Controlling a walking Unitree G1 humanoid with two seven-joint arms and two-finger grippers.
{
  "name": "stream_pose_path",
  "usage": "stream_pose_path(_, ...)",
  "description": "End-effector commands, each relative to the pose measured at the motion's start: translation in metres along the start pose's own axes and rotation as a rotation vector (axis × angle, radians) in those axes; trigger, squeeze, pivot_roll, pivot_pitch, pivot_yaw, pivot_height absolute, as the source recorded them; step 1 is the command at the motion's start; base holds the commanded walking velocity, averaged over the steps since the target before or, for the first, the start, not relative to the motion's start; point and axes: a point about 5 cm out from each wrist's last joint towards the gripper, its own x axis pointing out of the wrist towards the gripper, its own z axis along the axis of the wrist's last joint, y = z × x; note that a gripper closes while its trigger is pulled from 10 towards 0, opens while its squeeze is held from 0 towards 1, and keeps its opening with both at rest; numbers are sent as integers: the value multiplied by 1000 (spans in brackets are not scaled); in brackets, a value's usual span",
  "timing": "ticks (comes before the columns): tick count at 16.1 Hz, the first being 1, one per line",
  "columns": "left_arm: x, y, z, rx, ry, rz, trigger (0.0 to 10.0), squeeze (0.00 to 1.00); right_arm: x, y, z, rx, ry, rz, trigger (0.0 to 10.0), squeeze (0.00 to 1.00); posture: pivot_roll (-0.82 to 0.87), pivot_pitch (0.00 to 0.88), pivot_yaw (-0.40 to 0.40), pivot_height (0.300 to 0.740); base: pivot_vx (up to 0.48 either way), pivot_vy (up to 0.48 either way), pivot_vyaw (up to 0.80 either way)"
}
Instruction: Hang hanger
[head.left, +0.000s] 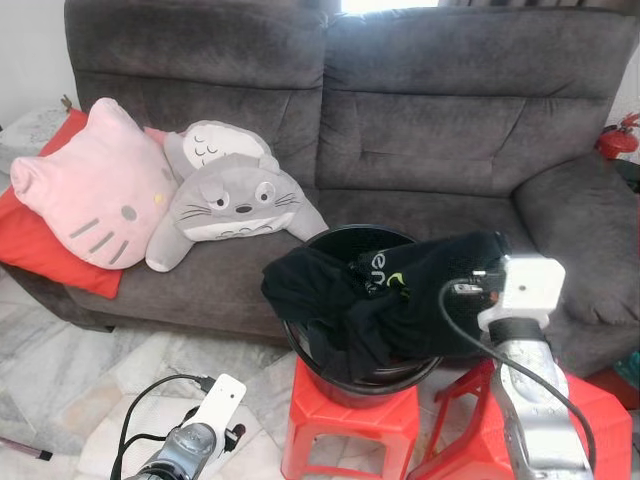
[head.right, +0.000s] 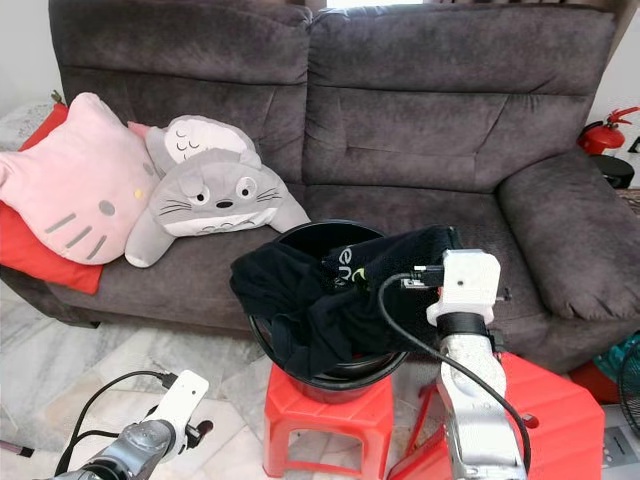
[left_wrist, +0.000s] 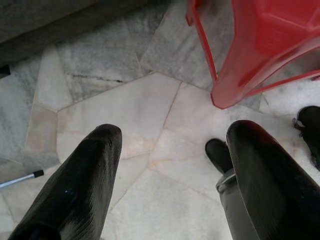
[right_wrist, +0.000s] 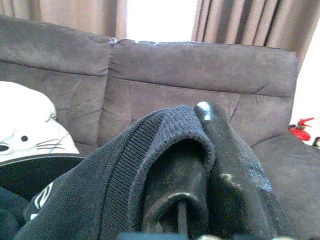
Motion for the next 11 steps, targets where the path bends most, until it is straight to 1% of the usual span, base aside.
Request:
stream_pose_path(1, -1, 1, -3, -6, 3, -3, 10000, 0, -2, -2, 5, 9, -10, -24, 10000, 0, -175, 0, 8, 740, 0, 0, 0)
stream_pose_path(3, -1, 1, -4, -9, 7, -3, 10000, 0, -4, 0, 3, 5, 4, -19, 10000, 0, -176, 0, 6, 740, 0, 0, 0)
stream_pose_path(9, 0, -2, -5, -12, 19, -9, 10000, 0, 0, -1, 4, -12, 17, -10, 10000, 0, -172, 0, -7, 740, 0, 0, 0)
stream_pose_path(10, 0, -3, -7, -66, 42, -13, 10000, 0, 0, -2, 3, -18, 25, -9, 10000, 0, -173, 0, -7, 740, 0, 0, 0)
stream_pose_path(11, -1, -5, -12, -181, 75, -15, 10000, 0, 0, -2, 2, -22, 33, -10, 10000, 0, -173, 0, -7, 740, 0, 0, 0)
